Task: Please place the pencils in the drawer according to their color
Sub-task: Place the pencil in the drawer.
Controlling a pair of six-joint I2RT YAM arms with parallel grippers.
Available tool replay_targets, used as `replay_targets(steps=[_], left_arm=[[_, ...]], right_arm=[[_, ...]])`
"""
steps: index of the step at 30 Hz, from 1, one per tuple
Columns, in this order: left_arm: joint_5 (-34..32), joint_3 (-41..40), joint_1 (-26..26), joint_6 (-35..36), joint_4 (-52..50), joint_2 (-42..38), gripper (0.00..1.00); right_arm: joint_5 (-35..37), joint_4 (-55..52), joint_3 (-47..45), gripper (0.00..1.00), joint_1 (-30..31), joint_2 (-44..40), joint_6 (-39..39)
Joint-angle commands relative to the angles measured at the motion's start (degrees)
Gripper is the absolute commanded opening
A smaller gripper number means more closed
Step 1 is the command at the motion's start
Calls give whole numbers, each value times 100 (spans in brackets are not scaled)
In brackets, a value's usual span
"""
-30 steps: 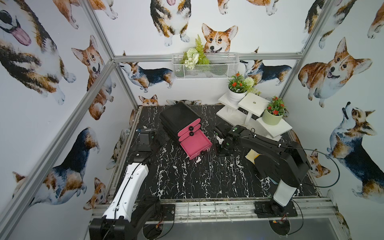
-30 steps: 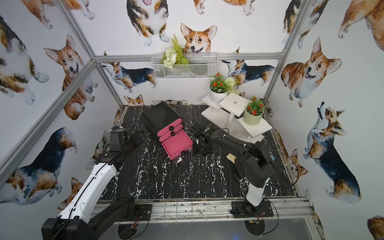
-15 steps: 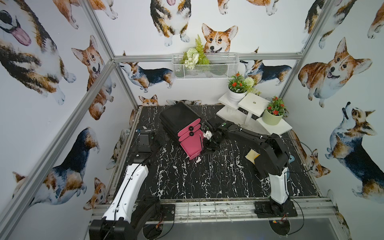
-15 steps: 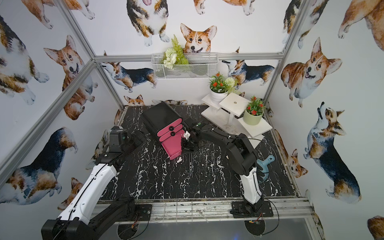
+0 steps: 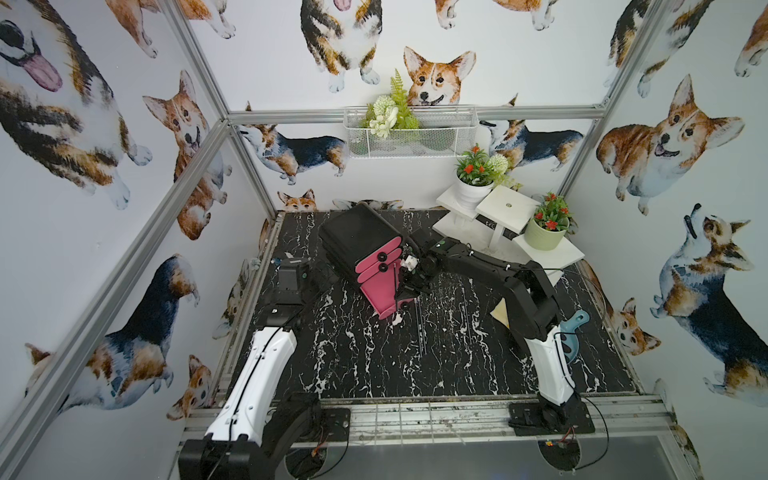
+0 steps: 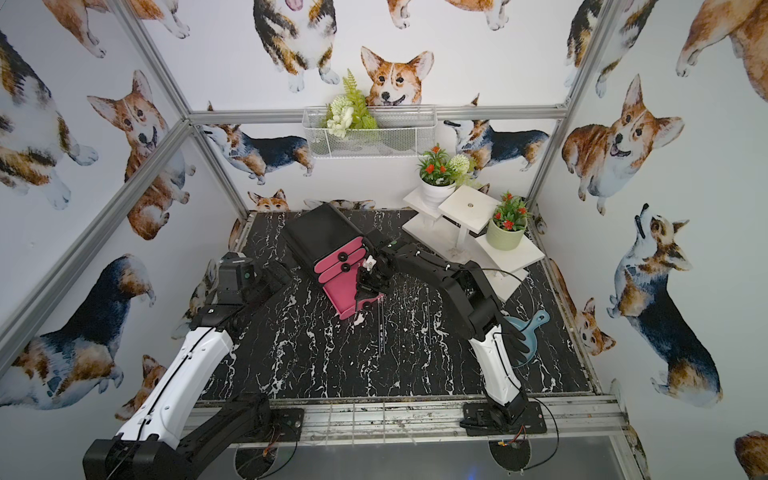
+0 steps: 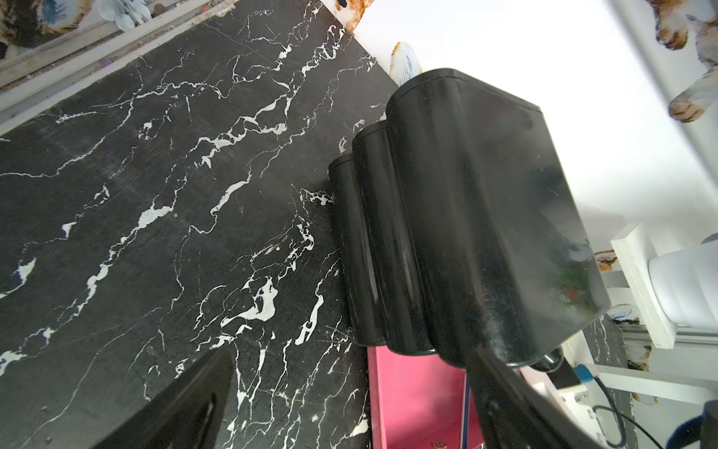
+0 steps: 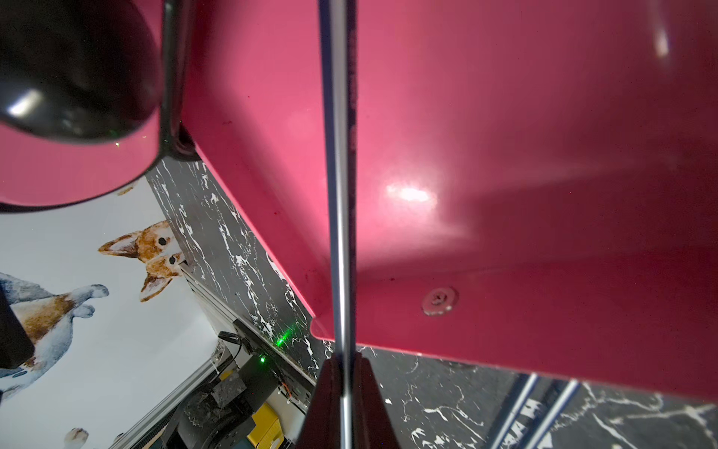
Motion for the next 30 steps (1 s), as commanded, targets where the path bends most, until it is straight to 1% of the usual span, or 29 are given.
replay_targets(steps=[1,8,15,17,19,22,25,30], left_arm=[[-21,-11,4,55,69,12,100],[29,-46,4,51,79,-6,100],[40,-79,3,42,70,-51,100],[52,-76,4,46,72,-58,100],[62,-81,4,33,73,-62,100],[114,-83,4,37,61,-62,100],[178,-86,4,20,38,-80,100],[197,-66,-76,33,-163,-213,100]], right_arm=[[120,28,204,0,-20,142,98],[284,335,413,0,-33,339,404],[335,663,413,1,-33,423,714],[327,662,446,8,-32,460,721],[335,655,448,18,-33,478,710],[352,660,397,31,-31,433,678],[395,666,318,35,-32,340,621],[481,680,-10,35,-24,-22,491]])
